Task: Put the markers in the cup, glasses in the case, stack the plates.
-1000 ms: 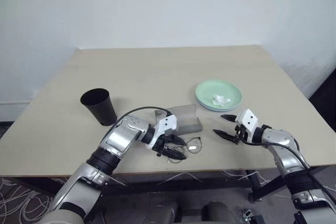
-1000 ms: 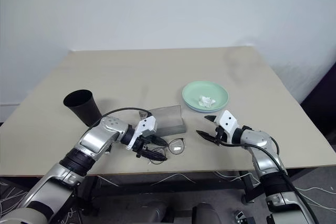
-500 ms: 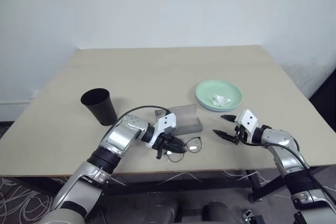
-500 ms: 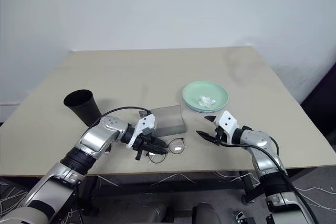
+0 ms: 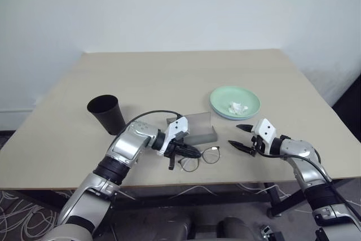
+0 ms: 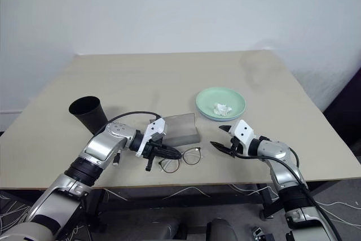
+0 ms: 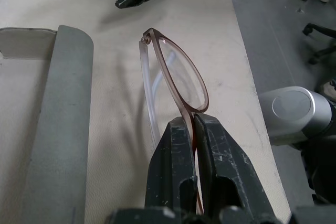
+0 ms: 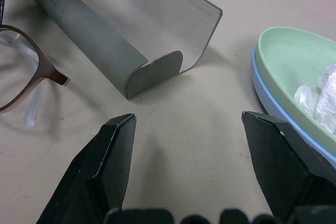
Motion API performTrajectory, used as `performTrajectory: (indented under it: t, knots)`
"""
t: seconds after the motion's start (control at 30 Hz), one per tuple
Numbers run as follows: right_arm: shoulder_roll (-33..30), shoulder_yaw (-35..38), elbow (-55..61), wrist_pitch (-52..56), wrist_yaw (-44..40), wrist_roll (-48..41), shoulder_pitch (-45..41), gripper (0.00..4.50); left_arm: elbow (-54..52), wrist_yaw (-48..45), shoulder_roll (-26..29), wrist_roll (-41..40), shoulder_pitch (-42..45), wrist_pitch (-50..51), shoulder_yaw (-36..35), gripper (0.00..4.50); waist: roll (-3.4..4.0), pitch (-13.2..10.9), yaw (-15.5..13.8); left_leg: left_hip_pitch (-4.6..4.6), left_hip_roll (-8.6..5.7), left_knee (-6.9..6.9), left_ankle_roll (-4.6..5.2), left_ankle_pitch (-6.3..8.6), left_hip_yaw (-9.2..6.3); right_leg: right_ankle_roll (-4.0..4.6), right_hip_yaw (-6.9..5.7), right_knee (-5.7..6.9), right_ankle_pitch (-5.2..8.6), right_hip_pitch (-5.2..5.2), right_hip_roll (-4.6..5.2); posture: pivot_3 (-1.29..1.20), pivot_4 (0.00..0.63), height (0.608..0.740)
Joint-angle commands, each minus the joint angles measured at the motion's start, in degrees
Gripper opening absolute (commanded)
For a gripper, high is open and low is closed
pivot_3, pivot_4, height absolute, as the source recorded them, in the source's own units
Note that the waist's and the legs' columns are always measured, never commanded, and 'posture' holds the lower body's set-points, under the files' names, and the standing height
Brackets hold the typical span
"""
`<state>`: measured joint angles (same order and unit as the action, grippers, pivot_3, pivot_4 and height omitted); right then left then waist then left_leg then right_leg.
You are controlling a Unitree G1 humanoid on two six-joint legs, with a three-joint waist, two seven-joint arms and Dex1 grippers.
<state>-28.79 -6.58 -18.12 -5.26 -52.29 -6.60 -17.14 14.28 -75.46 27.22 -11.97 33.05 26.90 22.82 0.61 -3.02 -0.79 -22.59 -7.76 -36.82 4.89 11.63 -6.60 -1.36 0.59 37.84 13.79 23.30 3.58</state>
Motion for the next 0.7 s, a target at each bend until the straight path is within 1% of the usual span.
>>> performTrajectory:
  t: [0.03,0.23,0.33,0.43,0.5,0.6,0.7]
  knots:
    - [-0.4,0.9,1.0,-0.9,0.1,-0.2,-0.6,3.5,-1.7,0.4,-0.2,-1.0,1.8,0.0,-2.2,0.03,0.0,0.0,0.0,0.0,0.0,0.0,0.0,0.0,0.0,0.0,0.0,0.0,0.0,0.0,0.0,0.0,0.0,0.734]
    - [-1.3,1.1,1.1,-0.8,-1.7,-1.1,-0.2,3.5,-2.8,1.3,-0.3,-2.4,5.7,-0.6,-6.1,0.03,-0.01,0.0,0.0,-0.01,0.0,0.0,0.0,0.0,0.0,0.01,-0.01,0.0,-0.01,0.01,-0.01,0.0,0.0,0.734]
    - [-1.6,1.2,2.3,-0.3,-4.2,-2.7,0.5,3.5,-0.1,2.6,0.3,0.3,9.4,-4.7,-6.7,0.03,-0.02,0.0,0.0,-0.02,0.0,-0.04,0.0,0.0,0.0,-0.02,-0.02,-0.01,-0.01,-0.01,0.0,0.0,0.0,0.734]
    - [-1.6,1.2,3.9,0.6,-6.4,-4.5,1.0,3.5,4.1,3.6,0.4,2.7,12.7,-9.0,-6.6,0.03,-0.02,0.0,0.0,-0.02,0.0,-0.04,0.0,0.0,0.0,-0.04,-0.01,-0.02,-0.01,-0.02,0.0,0.0,0.0,0.734]
    - [-1.3,1.2,5.5,2.0,-7.5,-5.9,1.1,3.5,9.6,4.5,0.1,5.0,16.0,-12.8,-6.2,0.03,-0.03,0.0,0.1,-0.02,0.0,-0.03,0.0,0.0,0.0,-0.04,0.01,-0.02,-0.01,0.01,-0.01,0.0,0.0,0.734]
    - [-1.0,1.2,6.5,2.8,-7.6,-6.3,1.0,3.5,17.6,4.9,-0.3,9.2,18.9,-19.2,-4.1,0.03,-0.04,0.0,0.0,-0.02,0.01,-0.03,0.0,0.0,0.0,-0.03,0.01,0.0,-0.02,0.02,-0.06,0.0,0.0,0.734]
    - [-0.9,1.3,6.8,3.0,-7.0,-6.1,0.9,3.5,23.6,4.1,-1.2,11.5,20.2,-23.2,-3.0,0.03,-0.05,0.0,0.0,-0.01,0.02,-0.04,0.0,0.0,0.0,-0.04,0.0,-0.01,-0.02,0.0,-0.05,0.0,0.0,0.734]
